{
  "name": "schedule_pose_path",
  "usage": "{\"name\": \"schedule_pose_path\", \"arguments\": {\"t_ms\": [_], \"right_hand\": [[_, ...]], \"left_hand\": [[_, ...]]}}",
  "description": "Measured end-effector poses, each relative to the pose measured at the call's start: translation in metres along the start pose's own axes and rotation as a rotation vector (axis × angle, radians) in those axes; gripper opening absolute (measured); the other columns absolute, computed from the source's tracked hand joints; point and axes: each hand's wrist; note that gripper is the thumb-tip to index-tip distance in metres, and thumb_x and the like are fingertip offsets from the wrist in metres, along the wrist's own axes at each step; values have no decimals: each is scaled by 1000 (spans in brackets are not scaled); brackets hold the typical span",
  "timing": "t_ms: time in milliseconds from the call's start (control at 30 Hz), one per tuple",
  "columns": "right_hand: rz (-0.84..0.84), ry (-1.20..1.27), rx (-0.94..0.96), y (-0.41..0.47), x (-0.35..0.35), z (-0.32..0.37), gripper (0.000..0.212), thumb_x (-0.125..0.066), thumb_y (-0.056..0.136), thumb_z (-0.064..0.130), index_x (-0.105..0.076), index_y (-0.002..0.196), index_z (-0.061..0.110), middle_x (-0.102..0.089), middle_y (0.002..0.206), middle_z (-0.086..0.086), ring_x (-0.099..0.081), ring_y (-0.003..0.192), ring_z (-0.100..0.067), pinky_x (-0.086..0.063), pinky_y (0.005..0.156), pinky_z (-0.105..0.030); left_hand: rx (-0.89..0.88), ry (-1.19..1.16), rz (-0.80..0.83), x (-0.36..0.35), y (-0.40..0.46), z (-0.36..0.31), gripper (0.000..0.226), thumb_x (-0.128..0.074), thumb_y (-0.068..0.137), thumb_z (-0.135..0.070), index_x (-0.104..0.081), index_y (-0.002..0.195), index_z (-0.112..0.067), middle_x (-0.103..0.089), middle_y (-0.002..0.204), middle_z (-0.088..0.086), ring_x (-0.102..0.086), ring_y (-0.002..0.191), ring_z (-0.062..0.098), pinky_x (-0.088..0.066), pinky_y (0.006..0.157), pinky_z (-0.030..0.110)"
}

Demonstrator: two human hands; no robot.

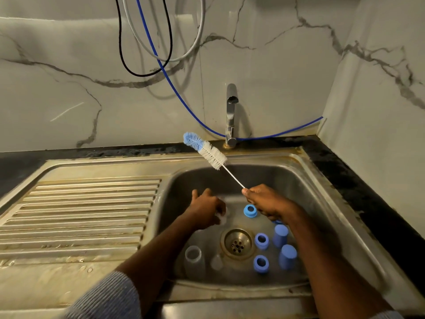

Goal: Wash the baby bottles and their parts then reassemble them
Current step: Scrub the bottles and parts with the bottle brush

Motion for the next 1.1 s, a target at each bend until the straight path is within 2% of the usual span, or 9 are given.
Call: {"name": "schedule_pose_path", "arguments": {"t_ms": [100, 200, 433, 600, 700, 800, 900, 967, 1100], "right_hand": [[9, -22, -9, -2, 1, -2, 47, -47, 101, 52, -48, 64, 22, -34, 44, 9, -22, 36, -9, -19, 41, -19], [6, -47, -17, -1, 3, -4, 46, -47, 101, 52, -48, 66, 22, -36, 43, 10, -24, 36, -8, -20, 40, -19], [22, -68, -13, 2, 1, -5, 46, -46, 100, 54, -46, 65, 24, -35, 48, 7, -23, 39, -9, -19, 41, -21], [16, -52, -28, -1, 6, -5, 45, -46, 101, 53, -47, 67, 24, -35, 47, 8, -22, 39, -9, -18, 41, -19], [2, -47, -26, -4, 11, -3, 43, -46, 101, 53, -47, 69, 24, -35, 50, 6, -21, 40, -9, -17, 40, -19], [-7, -33, -26, -6, 15, -3, 42, -45, 102, 52, -47, 72, 23, -33, 52, 5, -20, 40, -9, -17, 40, -19], [-8, -32, -34, -8, 16, -2, 41, -45, 102, 52, -48, 74, 22, -34, 53, 5, -21, 40, -9, -16, 40, -19], [-12, -30, -37, -9, 17, -3, 42, -45, 102, 52, -50, 73, 22, -36, 54, 4, -22, 40, -9, -17, 40, -19], [-16, -38, -16, -9, 18, -3, 45, -45, 102, 51, -50, 69, 21, -38, 55, 3, -24, 40, -10, -18, 41, -18]], "left_hand": [[-78, 188, 159, -10, 13, -7, 32, -77, 85, -25, -66, 115, -30, -60, 125, 0, -34, 136, 25, -11, 114, 68], [-107, 247, 225, -19, 21, -10, 34, -77, 84, -21, -67, 117, -27, -59, 129, 3, -32, 141, 27, -3, 116, 71], [-172, 335, 253, -28, 21, -14, 29, -80, 82, -21, -68, 108, -26, -61, 126, 4, -36, 137, 26, -4, 115, 71], [-229, 426, 259, -30, 23, -15, 39, -82, 80, -29, -67, 116, -27, -59, 132, 4, -33, 139, 27, -5, 115, 73], [-246, 396, 216, -26, 27, -18, 55, -81, 80, -39, -61, 130, -29, -57, 136, 3, -30, 141, 26, -5, 114, 74], [-253, 282, 157, -22, 34, -29, 55, -78, 83, -40, -58, 133, -30, -59, 133, -1, -32, 138, 23, -8, 114, 71], [-244, 128, 150, -24, 42, -49, 52, -77, 84, -41, -58, 131, -30, -61, 125, -6, -39, 130, 20, -22, 108, 55], [-244, 74, 173, -28, 49, -64, 52, -78, 84, -39, -58, 131, -30, -61, 123, -7, -40, 130, 18, -23, 105, 50], [-249, 69, 264, -44, 59, -86, 57, -78, 84, -35, -56, 137, -30, -59, 131, -3, -32, 140, 20, -16, 116, 58]]}}
Point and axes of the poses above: each hand's wrist, its own y-axis towards the middle knuckle, its own x-axis out of the back of the hand, z = x × y
